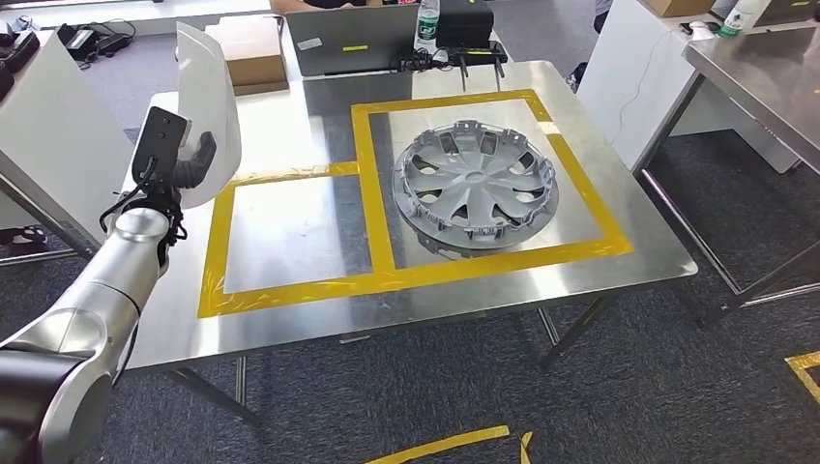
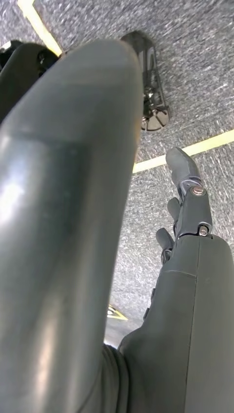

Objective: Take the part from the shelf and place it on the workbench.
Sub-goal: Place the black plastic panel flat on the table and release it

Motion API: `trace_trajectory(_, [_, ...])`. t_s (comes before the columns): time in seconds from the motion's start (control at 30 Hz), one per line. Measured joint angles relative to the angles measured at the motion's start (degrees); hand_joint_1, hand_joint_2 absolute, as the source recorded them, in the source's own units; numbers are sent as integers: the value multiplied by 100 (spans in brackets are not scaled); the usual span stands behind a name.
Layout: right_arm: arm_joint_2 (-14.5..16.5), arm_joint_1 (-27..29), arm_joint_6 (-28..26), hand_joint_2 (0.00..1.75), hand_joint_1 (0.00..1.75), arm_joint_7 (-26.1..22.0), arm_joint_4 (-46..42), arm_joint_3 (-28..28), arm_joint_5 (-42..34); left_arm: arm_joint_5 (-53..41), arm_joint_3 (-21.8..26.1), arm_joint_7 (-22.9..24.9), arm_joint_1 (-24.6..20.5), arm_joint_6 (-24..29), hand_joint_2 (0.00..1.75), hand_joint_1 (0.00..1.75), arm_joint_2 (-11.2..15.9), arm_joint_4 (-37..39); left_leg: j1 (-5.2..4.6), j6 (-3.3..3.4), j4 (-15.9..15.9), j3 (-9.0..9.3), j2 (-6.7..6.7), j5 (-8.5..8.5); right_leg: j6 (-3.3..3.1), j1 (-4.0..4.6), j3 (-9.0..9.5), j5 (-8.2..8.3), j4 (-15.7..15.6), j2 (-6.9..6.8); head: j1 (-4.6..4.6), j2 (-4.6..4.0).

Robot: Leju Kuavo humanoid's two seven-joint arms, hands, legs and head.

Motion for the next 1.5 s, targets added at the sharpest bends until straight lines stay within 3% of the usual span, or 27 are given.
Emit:
trace_trajectory(0.13, [0, 2, 43, 0, 0, -8, 0, 55, 50, -297, -121, 238, 126, 188, 175, 175, -30, 169, -6, 10, 3, 0, 6, -3, 85, -10, 1, -2, -9, 0, -2, 0])
trace_trajectory(0.63, [0, 8, 104, 0, 0, -106, 0, 149, 92, -794, -571, 507, 431, 88, 175, 175, -397, 497, 4, 8, -9, 14, 7, 1, 93, 2, -3, -7, 6, -1, -2, 0])
trace_trajectory(0.77, [0, 27, 95, 0, 0, -103, 0, 150, 90, -846, -645, 504, 460, 12, 175, 0, -499, 518, 4, 8, -9, 14, 7, 1, 92, 1, -2, -8, 7, -2, -2, 1])
trace_trajectory(1.0, [3, 32, 79, 0, 0, -14, 0, 152, 96, -918, -699, 502, 463, 130, 175, 0, -583, 533, 4, 8, -9, 16, 7, 1, 93, 1, -2, -8, 9, -2, -2, 1])
trace_trajectory(1.13, [9, 32, 69, 0, 0, -9, 0, 152, 97, -944, -699, 496, 463, 201, 0, 0, -598, 535, 4, 5, -9, 17, 7, 3, 92, 1, -2, -8, 11, -2, -2, -1])
trace_trajectory(1.5, [21, 30, 76, 0, 0, -44, 0, 188, 149, -1287, -699, 497, 464, 653, 0, 0, -604, 529, 4, 1, -10, 19, 7, 5, 92, 2, -1, -8, 14, -2, -2, 2])
